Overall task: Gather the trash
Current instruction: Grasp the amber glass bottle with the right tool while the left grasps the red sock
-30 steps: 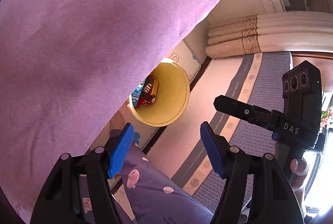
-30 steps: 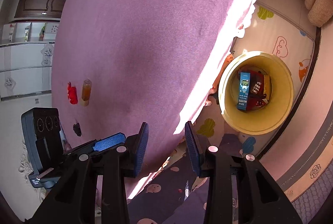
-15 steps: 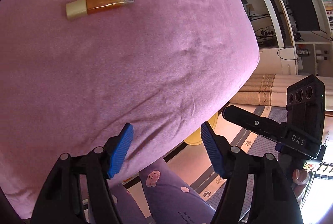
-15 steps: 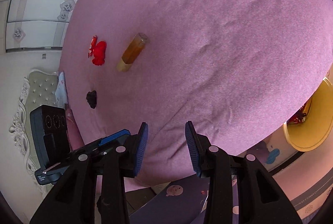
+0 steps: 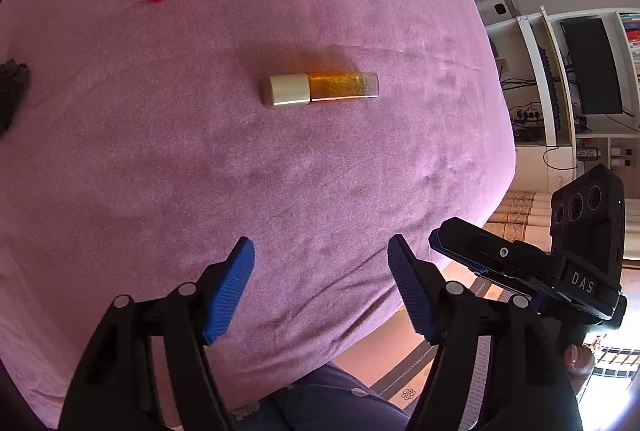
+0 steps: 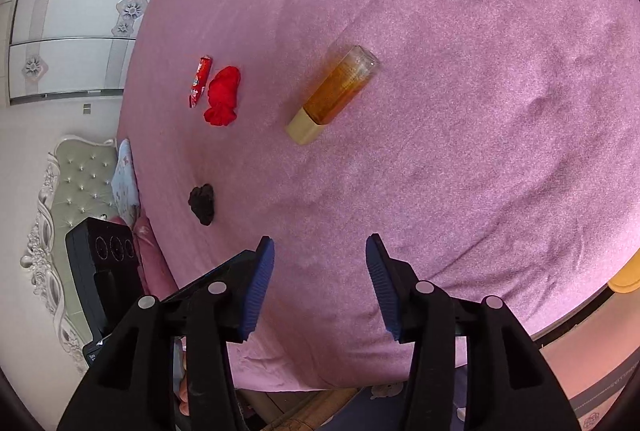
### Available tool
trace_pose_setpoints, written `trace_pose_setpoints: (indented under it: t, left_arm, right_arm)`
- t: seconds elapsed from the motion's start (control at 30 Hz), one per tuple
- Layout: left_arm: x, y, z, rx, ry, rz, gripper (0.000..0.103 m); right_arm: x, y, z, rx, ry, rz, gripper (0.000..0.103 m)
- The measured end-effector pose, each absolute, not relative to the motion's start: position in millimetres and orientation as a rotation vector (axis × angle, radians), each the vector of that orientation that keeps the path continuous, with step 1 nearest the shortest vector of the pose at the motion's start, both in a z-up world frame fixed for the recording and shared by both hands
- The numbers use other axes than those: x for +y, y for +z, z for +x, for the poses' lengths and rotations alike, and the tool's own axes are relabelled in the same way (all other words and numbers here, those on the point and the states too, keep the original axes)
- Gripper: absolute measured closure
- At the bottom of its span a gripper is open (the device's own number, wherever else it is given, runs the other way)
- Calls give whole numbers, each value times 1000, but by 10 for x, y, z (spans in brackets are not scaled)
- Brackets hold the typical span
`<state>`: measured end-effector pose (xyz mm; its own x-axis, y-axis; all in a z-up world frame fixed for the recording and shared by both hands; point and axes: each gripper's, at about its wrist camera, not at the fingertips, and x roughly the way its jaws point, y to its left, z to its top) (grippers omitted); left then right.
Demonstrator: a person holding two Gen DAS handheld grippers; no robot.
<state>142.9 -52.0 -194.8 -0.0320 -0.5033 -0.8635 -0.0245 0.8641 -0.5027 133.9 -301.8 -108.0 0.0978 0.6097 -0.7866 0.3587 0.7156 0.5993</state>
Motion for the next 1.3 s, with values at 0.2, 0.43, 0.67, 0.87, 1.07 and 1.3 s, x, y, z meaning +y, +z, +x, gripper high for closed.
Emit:
trace_pose_setpoints:
  t: [0.2, 0.43, 0.67, 0.87, 1.07, 1.3]
  left_arm:
    - [-297, -2009, 1750, 1574, -360, -444, 32]
    - [-158, -2176, 2132, 1610, -325, -433, 31]
    - [-17, -2358, 2472, 1645, -303, -434, 31]
    - [113, -2467, 2781, 1660, -292, -409, 31]
    - [233, -2557, 3121, 1657, -272, -363, 31]
    - [298, -2676, 3483, 1653, -282, -267, 31]
  right_arm:
    - [-2894, -1309, 1744, 1535, 154, 861, 42]
    - [-2826, -1630, 2091, 1563, 61, 946, 39]
    - [-2871, -2041, 2329, 1601, -65, 1084, 39]
    - [-2861, -2255, 2500, 1636, -144, 1144, 37]
    - [-2711, -2276, 2667, 1703, -173, 979, 53]
    - [-2406, -2149, 2867, 1710, 53, 729, 71]
